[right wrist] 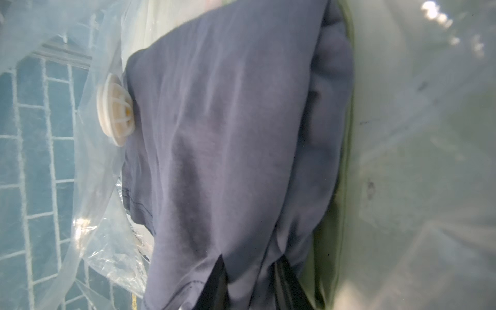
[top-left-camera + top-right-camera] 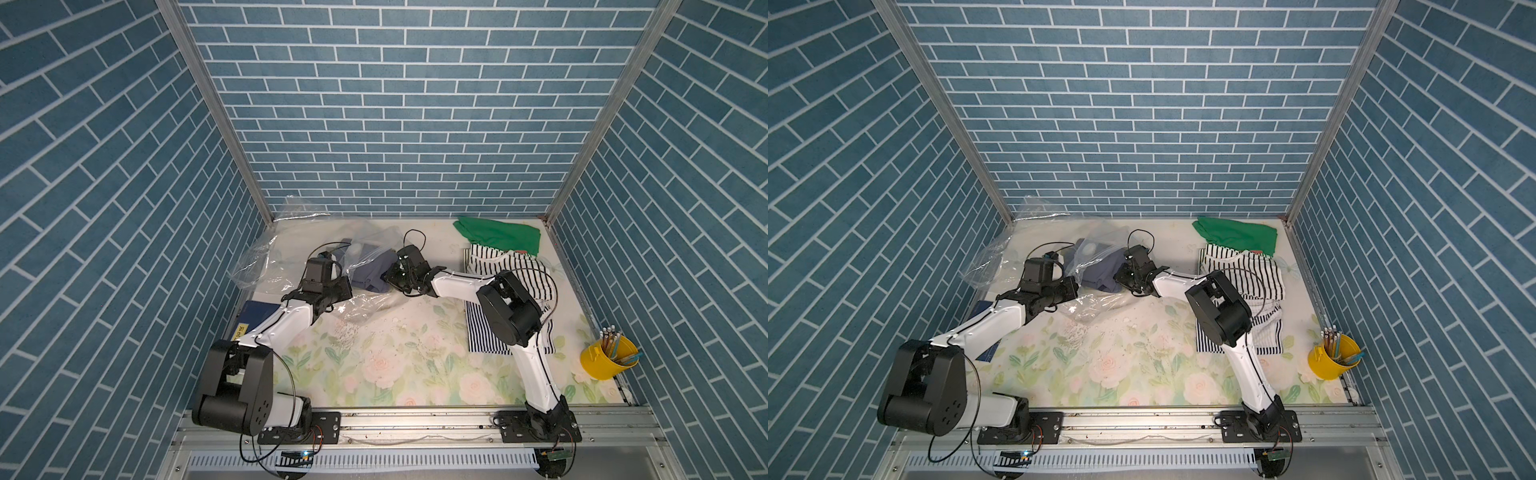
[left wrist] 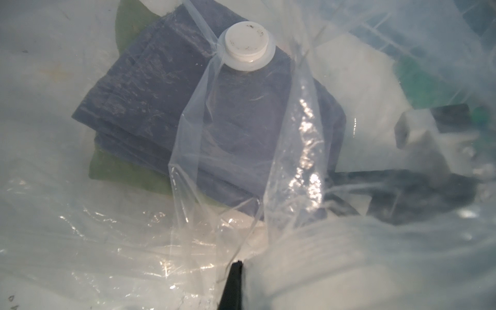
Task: Take the tank top out of the vacuum bag
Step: Take out the tank top from the vacuum bag.
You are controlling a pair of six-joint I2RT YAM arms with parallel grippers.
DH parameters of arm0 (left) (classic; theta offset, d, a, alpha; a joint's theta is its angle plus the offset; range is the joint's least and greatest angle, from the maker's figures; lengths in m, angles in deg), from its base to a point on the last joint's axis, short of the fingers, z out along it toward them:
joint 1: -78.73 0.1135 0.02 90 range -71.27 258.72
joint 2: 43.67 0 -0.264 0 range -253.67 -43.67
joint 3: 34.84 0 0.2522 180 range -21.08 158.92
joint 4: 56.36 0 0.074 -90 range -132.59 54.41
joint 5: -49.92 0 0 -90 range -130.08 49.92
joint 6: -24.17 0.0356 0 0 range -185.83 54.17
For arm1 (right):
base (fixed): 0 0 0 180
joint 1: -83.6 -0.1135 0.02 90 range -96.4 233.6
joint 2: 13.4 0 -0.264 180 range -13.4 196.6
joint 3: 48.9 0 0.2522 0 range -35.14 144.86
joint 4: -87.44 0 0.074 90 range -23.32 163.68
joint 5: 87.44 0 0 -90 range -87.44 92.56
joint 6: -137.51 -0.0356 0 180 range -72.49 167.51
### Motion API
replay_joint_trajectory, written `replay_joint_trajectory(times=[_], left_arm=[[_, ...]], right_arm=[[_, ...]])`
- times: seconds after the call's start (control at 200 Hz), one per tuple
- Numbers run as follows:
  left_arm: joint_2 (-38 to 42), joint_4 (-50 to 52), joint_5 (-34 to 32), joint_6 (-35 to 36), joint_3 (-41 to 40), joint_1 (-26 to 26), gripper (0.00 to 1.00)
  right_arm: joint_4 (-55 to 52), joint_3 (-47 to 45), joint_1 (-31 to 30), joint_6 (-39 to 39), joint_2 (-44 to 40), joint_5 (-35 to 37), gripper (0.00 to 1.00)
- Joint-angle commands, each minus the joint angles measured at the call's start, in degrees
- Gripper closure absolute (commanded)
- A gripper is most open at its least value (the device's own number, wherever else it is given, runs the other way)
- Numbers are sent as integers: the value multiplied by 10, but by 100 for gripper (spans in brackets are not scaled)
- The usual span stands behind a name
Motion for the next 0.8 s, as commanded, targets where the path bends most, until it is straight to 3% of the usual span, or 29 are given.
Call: replay_joint_trajectory(times=[0.0, 0.07, 0.205, 0.56, 0.795], left_arm=[[-12, 4, -2, 9, 5, 0, 100], [-20, 3, -3, 10, 11, 0, 100], [-34, 0, -3, 13, 22, 0, 100], [-51, -1, -5, 22, 36, 1, 100], [-38, -1, 0, 19, 15, 1, 100]], right_arm=[[-35, -24, 4, -11, -29, 18, 76], [-31, -57, 7, -17, -58, 28, 89], [-22, -106, 14, -25, -90, 35, 88], [28, -117, 17, -14, -114, 36, 51], [40, -98, 23, -21, -73, -6, 48]])
